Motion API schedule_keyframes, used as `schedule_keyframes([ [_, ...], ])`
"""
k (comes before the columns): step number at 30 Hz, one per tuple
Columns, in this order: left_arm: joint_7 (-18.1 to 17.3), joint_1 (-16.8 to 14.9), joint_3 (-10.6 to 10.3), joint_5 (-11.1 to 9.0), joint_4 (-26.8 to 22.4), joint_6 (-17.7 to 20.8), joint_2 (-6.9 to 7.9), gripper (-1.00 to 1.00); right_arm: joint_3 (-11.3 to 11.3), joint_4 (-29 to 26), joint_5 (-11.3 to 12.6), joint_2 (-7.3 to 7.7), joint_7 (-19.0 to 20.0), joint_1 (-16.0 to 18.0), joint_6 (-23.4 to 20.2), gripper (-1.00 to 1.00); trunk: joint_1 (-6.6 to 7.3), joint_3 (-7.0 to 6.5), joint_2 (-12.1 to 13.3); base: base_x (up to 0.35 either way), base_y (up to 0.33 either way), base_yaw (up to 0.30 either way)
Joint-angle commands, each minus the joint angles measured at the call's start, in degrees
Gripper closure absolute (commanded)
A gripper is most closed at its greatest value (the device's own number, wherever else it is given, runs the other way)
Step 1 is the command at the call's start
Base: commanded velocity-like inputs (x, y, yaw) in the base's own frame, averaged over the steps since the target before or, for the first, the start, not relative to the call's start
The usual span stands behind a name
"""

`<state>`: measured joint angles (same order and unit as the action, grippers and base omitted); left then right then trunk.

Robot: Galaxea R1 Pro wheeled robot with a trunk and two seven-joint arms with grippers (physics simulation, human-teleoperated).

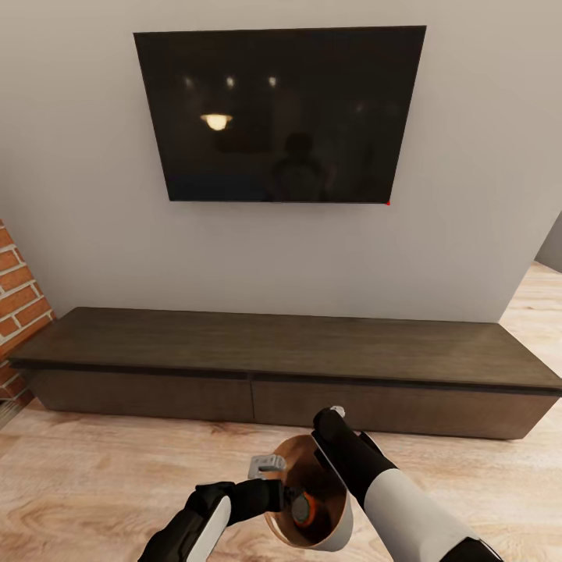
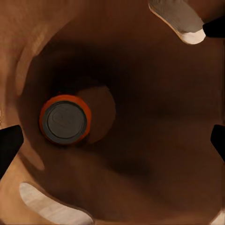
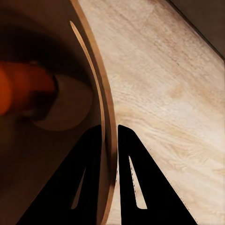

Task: Put the three can of soda from the living room inside the tash can in the kitchen.

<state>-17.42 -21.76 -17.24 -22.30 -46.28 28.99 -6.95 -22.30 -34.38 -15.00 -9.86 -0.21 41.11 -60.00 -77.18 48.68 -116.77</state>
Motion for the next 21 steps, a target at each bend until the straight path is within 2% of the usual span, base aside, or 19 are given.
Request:
schedule_keyframes([
  [1,0.0,0.0,0.0,0.0,-0.3,0.1,0.02,-1.00,0.2,0.0,-0.1,0.26,0.2,0.0,0.0,1.00,0.00,-0.01,0.0,0.000,0.000,0.000],
  [5,-0.1,0.1,0.1,-0.2,-2.4,0.6,0.07,-1.00,2.8,0.3,-0.1,2.04,0.5,0.1,0.0,1.00,0.00,-0.01,0.0,0.000,0.000,0.000],
  [7,-0.2,0.1,0.2,-0.2,-4.4,1.2,0.39,-1.00,5.6,1.0,-0.1,4.18,0.8,0.1,0.0,1.00,0.00,-0.01,0.0,0.000,0.000,0.000],
  [9,-0.2,0.2,0.3,-0.2,-4.9,1.6,0.86,-1.00,6.5,1.2,-0.1,5.42,1.0,0.2,0.0,1.00,0.00,-0.01,0.0,0.000,0.000,0.000],
  [10,-0.2,0.2,0.3,-0.3,-5.3,1.8,1.30,-1.00,7.1,1.4,-0.1,6.63,1.5,0.2,0.0,1.00,0.00,-0.01,0.0,0.000,0.000,0.000],
  [14,-0.6,0.2,0.4,-0.3,-5.8,2.2,1.99,-1.00,7.7,1.6,0.0,9.10,3.3,0.2,0.1,1.00,0.00,-0.01,0.0,0.000,0.000,0.000],
  [15,-1.0,0.2,0.4,-0.3,-5.9,2.3,2.34,-1.00,7.9,1.6,0.0,10.41,4.6,0.2,0.1,1.00,0.00,-0.01,0.0,0.000,0.000,0.000],
  [19,-1.8,0.2,0.4,-0.3,-6.0,2.4,3.28,-1.00,8.0,1.7,0.0,13.01,7.4,0.3,0.2,1.00,0.00,-0.01,0.0,0.000,0.000,0.000],
  [20,-2.1,0.2,0.4,-0.3,-5.9,2.4,3.83,-1.00,8.1,1.7,0.0,14.21,8.9,0.3,0.3,1.00,0.00,-0.01,0.0,0.000,0.000,0.000],
  [21,-2.1,0.2,0.4,-0.3,-5.8,2.4,4.09,-1.00,8.1,1.7,0.0,14.78,9.7,0.3,0.3,1.00,0.00,-0.01,0.0,0.000,0.000,0.000],
])
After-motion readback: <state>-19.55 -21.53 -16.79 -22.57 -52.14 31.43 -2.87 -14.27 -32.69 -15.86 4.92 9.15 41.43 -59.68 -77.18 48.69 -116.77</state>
